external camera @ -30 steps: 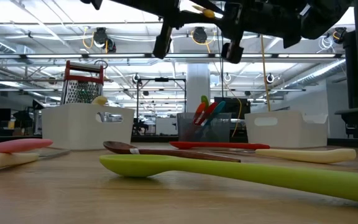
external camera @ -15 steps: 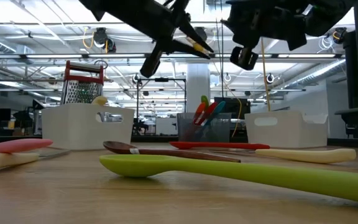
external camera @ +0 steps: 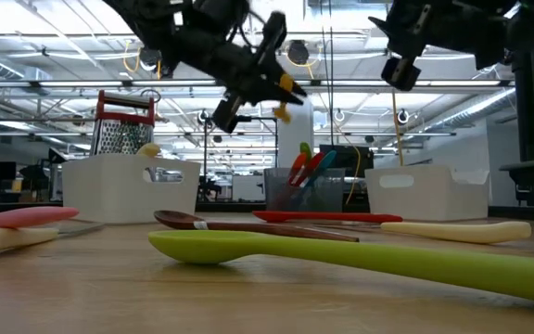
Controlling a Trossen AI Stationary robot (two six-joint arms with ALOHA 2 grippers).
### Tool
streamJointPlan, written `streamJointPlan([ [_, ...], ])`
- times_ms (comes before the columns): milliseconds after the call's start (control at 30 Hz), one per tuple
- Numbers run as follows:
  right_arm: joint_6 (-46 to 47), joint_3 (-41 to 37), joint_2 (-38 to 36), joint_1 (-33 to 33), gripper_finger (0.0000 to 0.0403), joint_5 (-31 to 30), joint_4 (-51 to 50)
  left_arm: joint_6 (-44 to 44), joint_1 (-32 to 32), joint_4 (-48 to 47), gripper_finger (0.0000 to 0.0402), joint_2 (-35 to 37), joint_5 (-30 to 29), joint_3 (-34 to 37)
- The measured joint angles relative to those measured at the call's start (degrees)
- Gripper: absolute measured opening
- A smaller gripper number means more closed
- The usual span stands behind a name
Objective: Pick & Place Kitchen Items
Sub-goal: Put the yellow spatula into the black bin
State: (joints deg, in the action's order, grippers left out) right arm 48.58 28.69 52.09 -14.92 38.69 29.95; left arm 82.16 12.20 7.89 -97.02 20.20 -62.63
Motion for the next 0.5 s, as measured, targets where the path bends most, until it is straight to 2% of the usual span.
streamJointPlan([
  [167, -0.5, -0.6, -3.1, -0.1, 0.0109, -0.8, 0.2, 6.3, 4.2, 0.0, 0.0014, -1.3, 3.8, 0.0],
  [333, -1.9, -0.6, -3.8, -0.1, 0.0109, -1.2, 0.2, 12.0, 5.4, 4.6, 0.0014, -3.9, 4.7, -0.2],
  [500, -3.0, -0.6, -3.7, -0.1, 0.0108, -1.2, -0.2, 13.3, 4.9, 5.7, 0.0014, -8.1, 5.5, -5.7],
])
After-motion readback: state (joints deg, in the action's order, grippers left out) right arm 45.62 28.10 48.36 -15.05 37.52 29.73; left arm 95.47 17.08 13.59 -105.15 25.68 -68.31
